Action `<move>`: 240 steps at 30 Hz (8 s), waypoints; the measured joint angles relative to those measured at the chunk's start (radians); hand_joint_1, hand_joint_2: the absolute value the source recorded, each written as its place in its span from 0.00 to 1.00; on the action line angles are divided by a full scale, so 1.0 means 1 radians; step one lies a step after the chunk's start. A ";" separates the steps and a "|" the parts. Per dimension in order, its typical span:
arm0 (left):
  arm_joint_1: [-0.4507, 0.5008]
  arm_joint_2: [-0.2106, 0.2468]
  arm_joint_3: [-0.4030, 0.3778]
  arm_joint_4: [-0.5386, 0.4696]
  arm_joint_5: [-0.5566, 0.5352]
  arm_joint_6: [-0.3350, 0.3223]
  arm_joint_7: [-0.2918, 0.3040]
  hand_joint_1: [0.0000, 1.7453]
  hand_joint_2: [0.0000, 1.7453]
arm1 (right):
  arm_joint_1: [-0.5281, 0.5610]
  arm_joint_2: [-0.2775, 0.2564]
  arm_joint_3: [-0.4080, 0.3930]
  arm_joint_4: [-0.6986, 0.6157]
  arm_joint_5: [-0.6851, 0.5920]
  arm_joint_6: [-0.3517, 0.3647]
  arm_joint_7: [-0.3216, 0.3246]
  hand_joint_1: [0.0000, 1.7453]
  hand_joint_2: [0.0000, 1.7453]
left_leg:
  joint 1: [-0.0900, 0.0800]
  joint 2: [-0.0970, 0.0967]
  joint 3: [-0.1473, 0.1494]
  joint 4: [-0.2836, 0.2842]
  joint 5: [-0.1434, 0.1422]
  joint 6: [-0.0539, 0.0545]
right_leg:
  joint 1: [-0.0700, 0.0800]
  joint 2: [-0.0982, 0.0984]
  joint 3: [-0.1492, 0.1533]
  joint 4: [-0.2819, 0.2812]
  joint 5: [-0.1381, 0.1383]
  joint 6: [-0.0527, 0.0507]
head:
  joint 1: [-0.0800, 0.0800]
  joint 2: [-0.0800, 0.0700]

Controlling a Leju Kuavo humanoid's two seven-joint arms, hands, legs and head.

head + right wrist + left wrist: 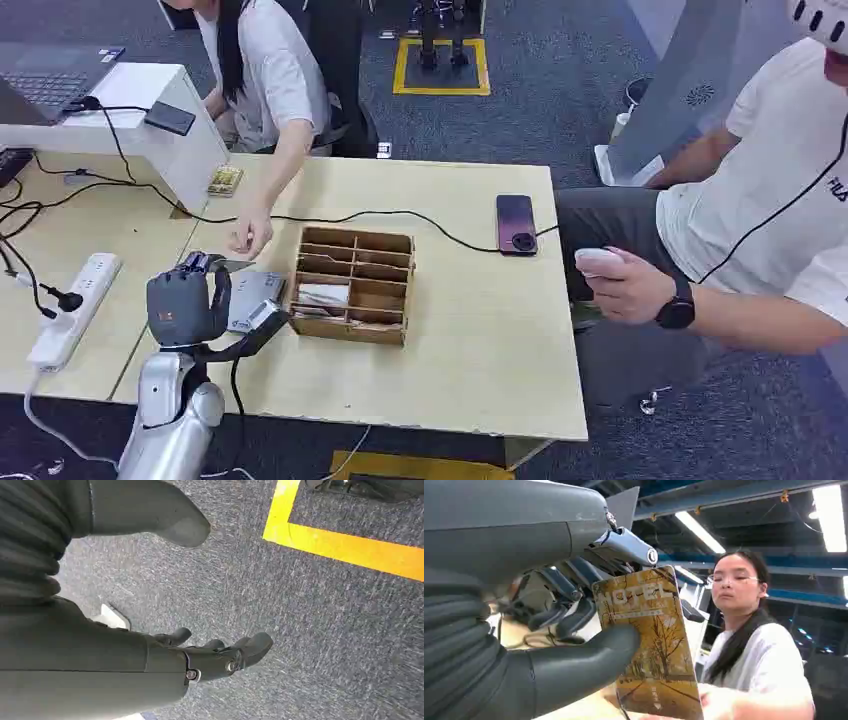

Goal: Pass the card to the sensor for recognition and then transmit it.

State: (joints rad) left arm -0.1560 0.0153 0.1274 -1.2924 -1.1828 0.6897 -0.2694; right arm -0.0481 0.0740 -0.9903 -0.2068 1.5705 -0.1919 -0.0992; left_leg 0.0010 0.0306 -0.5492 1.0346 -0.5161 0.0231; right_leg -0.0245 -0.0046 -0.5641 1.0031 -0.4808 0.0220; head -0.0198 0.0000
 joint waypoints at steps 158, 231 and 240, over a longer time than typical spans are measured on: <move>-0.109 -0.010 -0.009 0.230 1.035 -0.378 0.084 1.00 1.00 | 0.002 0.016 0.067 0.004 -0.001 -0.042 0.021 0.00 1.00 | 0.000 0.000 0.005 0.000 0.001 0.000 | 0.000 -0.001 0.006 0.000 0.000 0.000 | 0.000 0.000; -0.042 0.107 -0.133 -0.110 0.561 -0.311 -0.129 0.00 1.00 | 0.000 0.008 0.141 0.003 -0.055 -0.016 0.006 0.00 1.00 | 0.000 0.002 0.003 0.000 -0.001 0.000 | 0.000 0.003 0.003 0.000 0.000 0.000 | 0.000 0.000; 0.199 0.148 -0.382 -0.417 0.324 -0.263 -0.141 0.00 1.00 | 0.011 0.005 0.114 0.003 -0.068 -0.018 0.006 0.00 1.00 | 0.000 0.002 0.002 0.000 -0.001 0.001 | 0.000 0.002 0.001 -0.001 0.000 0.000 | 0.000 0.000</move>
State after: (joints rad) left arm 0.0425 0.1633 -0.2545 -1.7098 -0.8585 0.4266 -0.4101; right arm -0.0375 0.0794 -0.8766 -0.2033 1.5023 -0.2094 -0.0931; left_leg 0.0008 0.0327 -0.5470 1.0347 -0.5175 0.0239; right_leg -0.0247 -0.0027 -0.5627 1.0025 -0.4812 0.0222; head -0.0198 0.0000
